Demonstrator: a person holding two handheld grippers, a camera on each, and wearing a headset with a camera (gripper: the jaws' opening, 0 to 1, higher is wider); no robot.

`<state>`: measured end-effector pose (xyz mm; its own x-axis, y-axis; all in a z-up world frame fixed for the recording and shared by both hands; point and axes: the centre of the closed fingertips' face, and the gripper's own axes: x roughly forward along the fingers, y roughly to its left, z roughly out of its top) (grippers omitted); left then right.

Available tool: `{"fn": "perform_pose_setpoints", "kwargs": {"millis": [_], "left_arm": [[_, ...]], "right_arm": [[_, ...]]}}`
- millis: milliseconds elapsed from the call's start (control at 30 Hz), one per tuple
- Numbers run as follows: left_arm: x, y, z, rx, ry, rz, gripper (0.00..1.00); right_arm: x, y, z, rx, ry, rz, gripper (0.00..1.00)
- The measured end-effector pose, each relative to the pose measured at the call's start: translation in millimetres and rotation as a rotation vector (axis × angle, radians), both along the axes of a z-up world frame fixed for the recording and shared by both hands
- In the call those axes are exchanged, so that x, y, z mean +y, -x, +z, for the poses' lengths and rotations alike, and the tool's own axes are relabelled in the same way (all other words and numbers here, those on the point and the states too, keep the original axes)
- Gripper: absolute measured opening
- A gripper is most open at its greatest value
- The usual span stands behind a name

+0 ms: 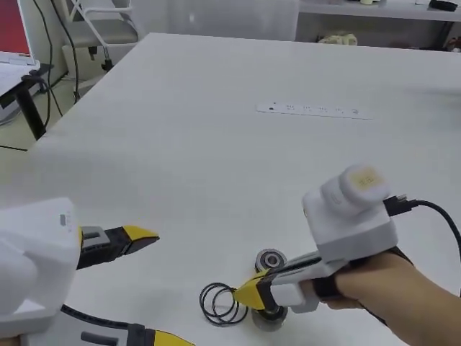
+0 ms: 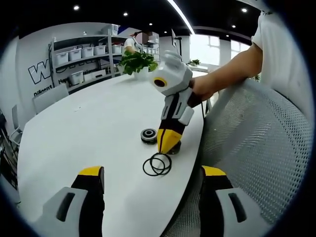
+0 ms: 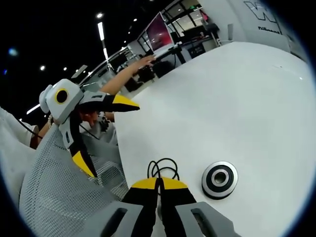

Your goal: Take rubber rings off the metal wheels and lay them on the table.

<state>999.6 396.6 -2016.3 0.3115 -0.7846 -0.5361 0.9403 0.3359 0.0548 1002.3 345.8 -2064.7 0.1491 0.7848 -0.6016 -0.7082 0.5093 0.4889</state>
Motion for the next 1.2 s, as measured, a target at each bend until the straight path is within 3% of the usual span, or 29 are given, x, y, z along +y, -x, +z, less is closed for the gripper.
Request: {"fn": "perform_pose_setpoints", "kwargs": {"millis": [333,433,600,933,1200], "left_arm": [[0.3,0.2,-1.1,0.004,-0.002,0.001,0.75],[0.4,0.0,-1.3,0.005,-0.002,0.002,0.75],[0.3,0.1,-1.6,0.004,-0.003,0.001,0.75],[0.8,-0.7,-1.3,0.000,-0.005,0.006,0.75],[0.7,-0.3,-1.2,-0.001,-0.006,0.004,0.75]], "right_arm": [[1.2,0.3,-3.9,-0.018,0.022,0.016,0.00],[2.2,0.6,-3.1,-0.014,0.017,0.016,0.03],[1.0,-1.4,-3.3,-0.047,0.043,0.028,0.07],[-2.2,-4.6,-4.1,-0.050,0.051,0.017,0.12],[-0.9,-7.7,5.4,-0.046,0.008,0.002,0.14]]}}
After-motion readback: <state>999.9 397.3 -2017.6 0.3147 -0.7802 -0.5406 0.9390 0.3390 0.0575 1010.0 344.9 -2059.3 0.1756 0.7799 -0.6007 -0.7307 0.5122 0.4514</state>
